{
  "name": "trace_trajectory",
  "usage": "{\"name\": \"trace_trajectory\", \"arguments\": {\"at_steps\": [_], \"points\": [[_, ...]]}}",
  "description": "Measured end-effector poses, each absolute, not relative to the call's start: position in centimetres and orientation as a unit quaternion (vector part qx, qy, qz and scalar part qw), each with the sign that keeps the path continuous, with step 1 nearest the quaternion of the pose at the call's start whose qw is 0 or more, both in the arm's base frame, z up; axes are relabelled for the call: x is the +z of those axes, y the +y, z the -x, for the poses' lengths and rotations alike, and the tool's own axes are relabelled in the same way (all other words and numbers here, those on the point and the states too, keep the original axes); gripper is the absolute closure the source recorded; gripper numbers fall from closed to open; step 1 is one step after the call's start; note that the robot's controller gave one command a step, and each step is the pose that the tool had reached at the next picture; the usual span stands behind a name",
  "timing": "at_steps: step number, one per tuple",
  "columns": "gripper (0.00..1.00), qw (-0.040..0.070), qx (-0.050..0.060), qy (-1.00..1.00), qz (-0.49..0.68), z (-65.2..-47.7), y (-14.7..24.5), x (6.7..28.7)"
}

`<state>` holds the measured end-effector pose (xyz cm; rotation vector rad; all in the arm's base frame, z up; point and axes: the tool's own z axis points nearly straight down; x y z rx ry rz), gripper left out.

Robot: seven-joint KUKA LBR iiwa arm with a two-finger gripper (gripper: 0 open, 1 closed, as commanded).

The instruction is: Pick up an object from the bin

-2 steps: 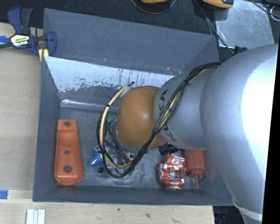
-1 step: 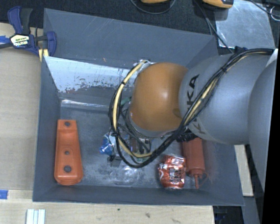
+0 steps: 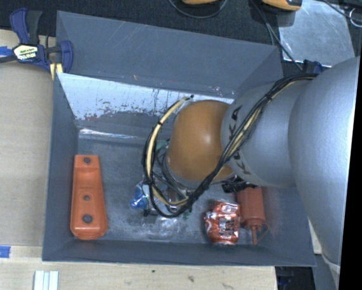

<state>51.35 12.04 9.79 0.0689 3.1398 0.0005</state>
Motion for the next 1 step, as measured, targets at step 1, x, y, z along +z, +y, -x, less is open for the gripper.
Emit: {"name": "trace_trajectory", "arguments": {"at_steps": [1], "points": [[1.0,0.002,0.001,1.0,-0.018,-51.51,12.78,20.83]]}}
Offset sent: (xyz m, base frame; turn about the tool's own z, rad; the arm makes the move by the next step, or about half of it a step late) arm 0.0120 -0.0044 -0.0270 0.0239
